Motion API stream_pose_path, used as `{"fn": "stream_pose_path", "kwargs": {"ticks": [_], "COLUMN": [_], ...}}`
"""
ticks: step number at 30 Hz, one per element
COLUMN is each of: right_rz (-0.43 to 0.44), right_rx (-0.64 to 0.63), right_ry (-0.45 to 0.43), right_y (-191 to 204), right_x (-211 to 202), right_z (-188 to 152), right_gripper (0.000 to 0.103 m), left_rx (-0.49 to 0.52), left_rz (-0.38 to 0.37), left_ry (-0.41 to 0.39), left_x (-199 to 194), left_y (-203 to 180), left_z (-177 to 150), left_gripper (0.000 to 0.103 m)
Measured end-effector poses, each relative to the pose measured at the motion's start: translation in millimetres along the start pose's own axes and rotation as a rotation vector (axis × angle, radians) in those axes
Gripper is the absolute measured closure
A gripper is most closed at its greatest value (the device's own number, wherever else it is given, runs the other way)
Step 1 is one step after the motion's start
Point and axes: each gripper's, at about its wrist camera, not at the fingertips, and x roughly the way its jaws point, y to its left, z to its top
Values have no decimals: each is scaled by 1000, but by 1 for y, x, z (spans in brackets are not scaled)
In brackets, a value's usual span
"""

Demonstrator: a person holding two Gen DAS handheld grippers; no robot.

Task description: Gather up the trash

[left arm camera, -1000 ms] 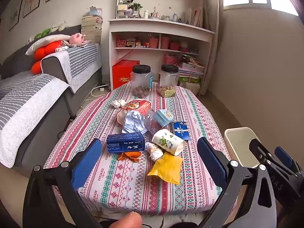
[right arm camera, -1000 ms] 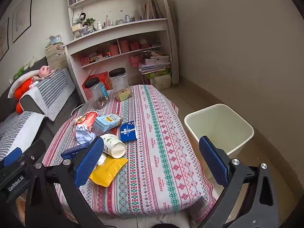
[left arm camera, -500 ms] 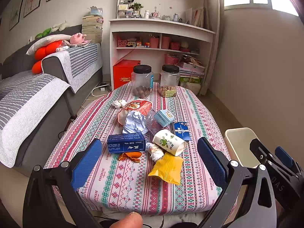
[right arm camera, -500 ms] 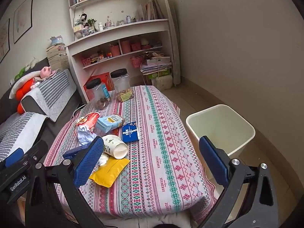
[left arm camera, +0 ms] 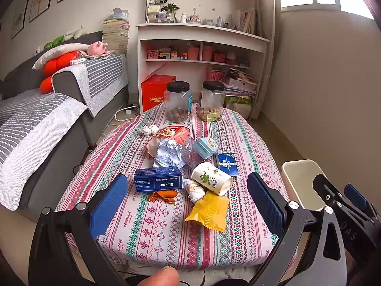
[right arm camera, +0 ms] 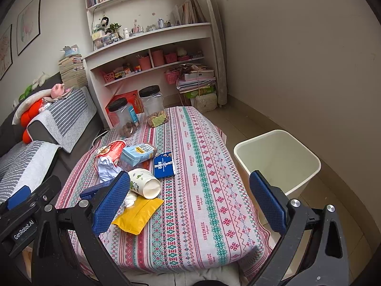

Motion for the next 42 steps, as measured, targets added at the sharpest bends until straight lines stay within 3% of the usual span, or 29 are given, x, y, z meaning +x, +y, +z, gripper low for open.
{"fn": "stream_pose_path", "kwargs": {"ticks": [42], "right_rz": [8], "right_rx": [-2], "right_ry": [29], "right_y": [6], "right_x": [6], "right_z": [-10], "right_gripper": [7], "left_rx": [-14], "left_rz": [13], "left_ry": [23], "left_x": [11], "left_y": [1], "left_z": [-7], "left_gripper": [6]}}
